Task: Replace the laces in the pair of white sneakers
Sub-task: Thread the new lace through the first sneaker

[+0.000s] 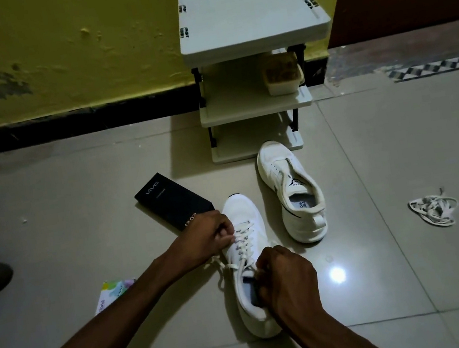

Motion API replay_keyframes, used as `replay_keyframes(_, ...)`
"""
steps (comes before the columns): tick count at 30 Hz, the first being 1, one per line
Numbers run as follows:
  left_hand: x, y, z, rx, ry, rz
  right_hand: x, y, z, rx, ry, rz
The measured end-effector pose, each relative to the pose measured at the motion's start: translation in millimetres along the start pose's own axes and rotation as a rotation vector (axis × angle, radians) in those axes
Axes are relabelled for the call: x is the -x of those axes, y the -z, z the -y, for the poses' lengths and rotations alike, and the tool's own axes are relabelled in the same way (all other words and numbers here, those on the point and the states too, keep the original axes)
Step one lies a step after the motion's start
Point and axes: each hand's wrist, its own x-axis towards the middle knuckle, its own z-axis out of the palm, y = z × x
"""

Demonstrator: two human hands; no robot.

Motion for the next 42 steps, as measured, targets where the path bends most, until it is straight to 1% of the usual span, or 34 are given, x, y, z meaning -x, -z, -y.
replay_keyframes(2,-0.4,-2.0,-0.7,0.04,0.013,-0.026,0.4,-0.2,2.6,0.023,-0.014,-0.005)
replay_keyframes(4,-2.9,-1.5,-1.4,0.055,0.001,-0.01,1.7,1.9,3.4,0.004,-0.022,0.012)
replay_keyframes(6,-6.5,0.6,-2.9,0.033,-0.023,0.036,0.4,3.2,4.6,0.035,-0.027,0.001)
replay_keyframes(9,-11.5,1.0,-6.9,-0.068,-0.039,0.127,-1.6,8.9,8.8,0.058,-0.051,0.014)
replay_keyframes(11,-12.8,-1.3,-8.7,-0.114,-0.045,0.177,-1.4,9.7,8.6,0.067,-0.043,0.037)
replay_keyframes(13,-13.9,-1.7,-8.1,-0.131,-0.044,0.203,-1.1,9.6,6.4,0.062,-0.014,0.101)
replay_keyframes(17,-18.3,5.9,-7.1,-0.078,0.004,0.265,-4.0,9.8,6.3,0.067,-0.03,0.104)
replay_keyframes(21,-22.8,14.6,-6.2,-0.061,0.07,0.357,-7.6,12.3,10.2,0.13,-0.061,0.19)
replay_keyframes(24,-25.6,20.7,-8.0,-0.061,0.1,0.414,-9.6,11.0,10.0,0.15,-0.069,0.208)
replay_keyframes(27,-25.8,20.8,-11.5,-0.087,0.104,0.416,-11.7,9.1,9.3,0.154,-0.063,0.223)
replay_keyframes(29,-24.5,18.7,-13.2,-0.144,0.097,0.404,-13.1,9.3,9.3,0.128,-0.07,0.243)
replay_keyframes(32,-20.2,22.7,-20.3,-0.215,0.104,0.342,-13.5,9.5,8.8,0.125,-0.066,0.222)
replay_keyframes(36,-2.3,27.7,-35.6,-0.182,0.109,0.269,-10.3,7.6,3.6,0.089,-0.072,0.2)
replay_keyframes(38,14.0,22.4,-40.4,-0.13,0.118,0.314,-9.8,6.5,2.0,0.063,-0.07,0.201)
replay_keyframes(40,29.4,15.5,-45.2,-0.127,0.15,0.386,-9.8,5.9,1.3,0.041,-0.056,0.198)
replay_keyframes(42,39.9,8.4,-44.4,-0.116,0.151,0.405,-10.2,5.2,-0.5,0.013,-0.051,0.225)
